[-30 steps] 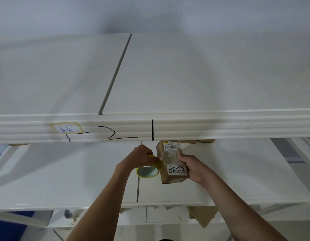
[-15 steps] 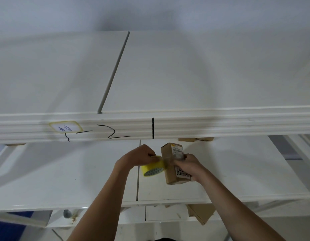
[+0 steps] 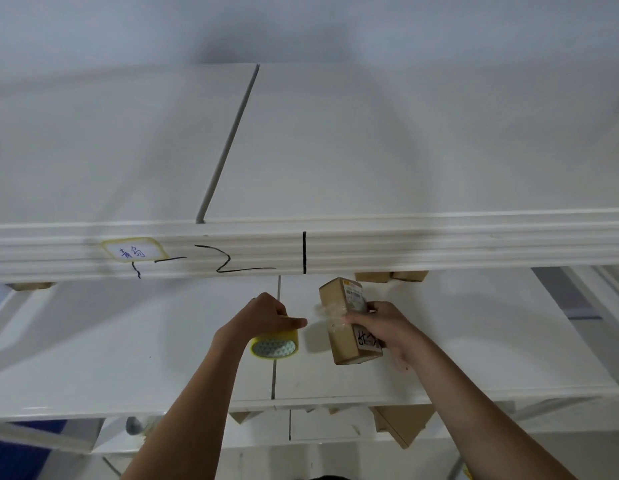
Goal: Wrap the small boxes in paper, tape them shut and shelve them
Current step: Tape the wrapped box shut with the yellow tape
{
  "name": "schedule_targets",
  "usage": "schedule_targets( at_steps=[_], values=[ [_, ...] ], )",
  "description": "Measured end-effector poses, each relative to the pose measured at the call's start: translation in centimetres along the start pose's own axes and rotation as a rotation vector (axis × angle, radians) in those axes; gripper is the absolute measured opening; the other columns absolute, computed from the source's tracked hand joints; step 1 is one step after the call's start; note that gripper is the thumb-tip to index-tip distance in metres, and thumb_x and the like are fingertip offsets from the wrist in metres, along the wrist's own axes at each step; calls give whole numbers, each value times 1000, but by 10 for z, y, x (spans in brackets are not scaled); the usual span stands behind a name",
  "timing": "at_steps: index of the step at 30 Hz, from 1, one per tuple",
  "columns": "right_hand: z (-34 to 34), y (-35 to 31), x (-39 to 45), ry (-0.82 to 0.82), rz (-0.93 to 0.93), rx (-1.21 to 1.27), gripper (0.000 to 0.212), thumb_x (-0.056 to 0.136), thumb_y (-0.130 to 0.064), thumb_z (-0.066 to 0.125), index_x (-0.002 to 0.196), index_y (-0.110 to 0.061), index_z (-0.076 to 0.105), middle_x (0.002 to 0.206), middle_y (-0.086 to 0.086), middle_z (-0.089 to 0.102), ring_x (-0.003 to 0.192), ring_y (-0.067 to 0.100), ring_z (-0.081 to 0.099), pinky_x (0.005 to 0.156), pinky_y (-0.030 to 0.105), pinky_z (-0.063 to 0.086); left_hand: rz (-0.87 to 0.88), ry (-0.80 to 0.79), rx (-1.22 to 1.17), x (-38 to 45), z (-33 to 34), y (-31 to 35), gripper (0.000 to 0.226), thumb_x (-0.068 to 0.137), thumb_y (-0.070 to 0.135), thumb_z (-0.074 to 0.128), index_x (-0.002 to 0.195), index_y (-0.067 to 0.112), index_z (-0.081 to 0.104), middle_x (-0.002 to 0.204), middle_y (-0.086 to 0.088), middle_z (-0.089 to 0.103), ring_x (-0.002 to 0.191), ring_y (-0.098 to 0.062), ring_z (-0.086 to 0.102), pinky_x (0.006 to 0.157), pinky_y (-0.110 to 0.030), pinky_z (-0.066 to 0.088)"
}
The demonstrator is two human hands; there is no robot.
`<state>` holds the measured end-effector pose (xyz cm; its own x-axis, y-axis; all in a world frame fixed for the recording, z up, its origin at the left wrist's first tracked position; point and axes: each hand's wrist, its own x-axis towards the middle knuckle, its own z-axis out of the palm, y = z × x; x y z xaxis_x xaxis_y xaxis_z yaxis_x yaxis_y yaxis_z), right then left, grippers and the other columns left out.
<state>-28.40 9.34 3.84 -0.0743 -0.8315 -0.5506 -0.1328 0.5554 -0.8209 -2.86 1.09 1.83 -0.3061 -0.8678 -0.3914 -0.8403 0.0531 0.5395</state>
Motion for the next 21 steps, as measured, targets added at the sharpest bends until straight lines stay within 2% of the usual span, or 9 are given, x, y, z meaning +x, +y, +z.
schedule_targets(
  at_steps=[5,7,10,12,15,19,21],
  values=[
    [6,2,-4,-90,-16,143,55,81,-32,80,130,-11,63,109,10,75,98,25,73,70,33,59,-4,-29,-25,-2,0,11,44,74,68,72,68,25,67,77,4,66,77,-11,66,63,-23,49],
    [8,3,-7,-136,-24,230,51,86,-29,76,130,-9,62,113,14,74,98,28,73,68,33,58,12,-58,-33,-3,-1,16,47,75,70,70,70,24,69,77,3,66,79,-14,67,67,-26,52],
    [11,4,-10,-227,-24,316,36,95,-27,64,126,-8,66,117,15,71,101,29,71,76,36,57,47,-97,-67,-6,0,24,52,79,67,69,81,16,76,78,1,68,84,-18,69,71,-28,53],
    [13,3,-12,-262,20,359,38,99,-33,58,126,-7,66,117,17,68,104,30,66,82,37,54,64,-107,-113,-7,0,30,55,79,69,68,83,15,77,77,0,68,81,-17,68,70,-27,51],
    [12,3,-13,-276,88,405,41,100,-39,53,127,-10,64,115,16,69,103,27,65,83,37,54,89,-84,-134,-9,1,34,57,75,72,69,81,16,77,74,2,68,77,-15,68,69,-28,53],
    [8,9,-10,-258,59,470,39,98,-37,60,126,-12,67,122,15,68,116,29,63,96,41,52,90,6,-173,-10,6,36,54,73,67,74,78,13,76,76,-2,70,77,-16,69,69,-31,55],
    [5,10,-9,-235,27,404,38,97,-33,62,127,-9,66,120,14,67,111,28,62,89,39,54,102,81,-142,-10,7,37,52,73,64,77,75,12,75,73,-3,70,70,-14,67,63,-27,50]
  ],
)
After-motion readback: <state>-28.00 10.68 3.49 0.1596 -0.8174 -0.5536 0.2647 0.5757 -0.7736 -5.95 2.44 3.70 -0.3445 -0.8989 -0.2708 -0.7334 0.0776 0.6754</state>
